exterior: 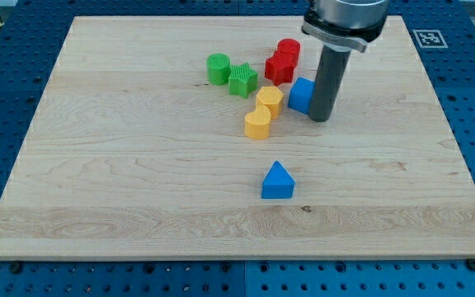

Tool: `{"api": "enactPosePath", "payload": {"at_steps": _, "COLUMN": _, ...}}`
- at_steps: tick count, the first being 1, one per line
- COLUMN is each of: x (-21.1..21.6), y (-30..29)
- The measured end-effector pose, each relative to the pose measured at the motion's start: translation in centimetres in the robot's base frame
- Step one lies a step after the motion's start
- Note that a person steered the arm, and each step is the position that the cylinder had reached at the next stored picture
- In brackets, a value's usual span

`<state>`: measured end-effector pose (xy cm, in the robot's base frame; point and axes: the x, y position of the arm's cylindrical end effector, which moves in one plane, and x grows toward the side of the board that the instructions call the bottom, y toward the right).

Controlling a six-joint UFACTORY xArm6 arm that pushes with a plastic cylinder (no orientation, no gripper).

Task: Move the blue triangle into the blue cube

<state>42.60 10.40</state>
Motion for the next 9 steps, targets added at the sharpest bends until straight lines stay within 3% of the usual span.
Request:
{"api": "enactPosePath", "payload": {"at_steps": 2, "x": 0.2, "y": 0.2}}
{"api": "enactPosePath", "payload": {"at_steps": 4, "x": 6.8, "y": 4.3}}
{"api": "enactPosePath", "payload": {"at_steps": 7, "x": 7.5, "y": -10.6}}
{"api": "enactPosePath", "payload": {"at_steps": 8, "x": 10.0, "y": -11.9}}
{"api": "enactPosePath", "payload": {"at_steps": 9, "x": 12.7, "y": -8.6}}
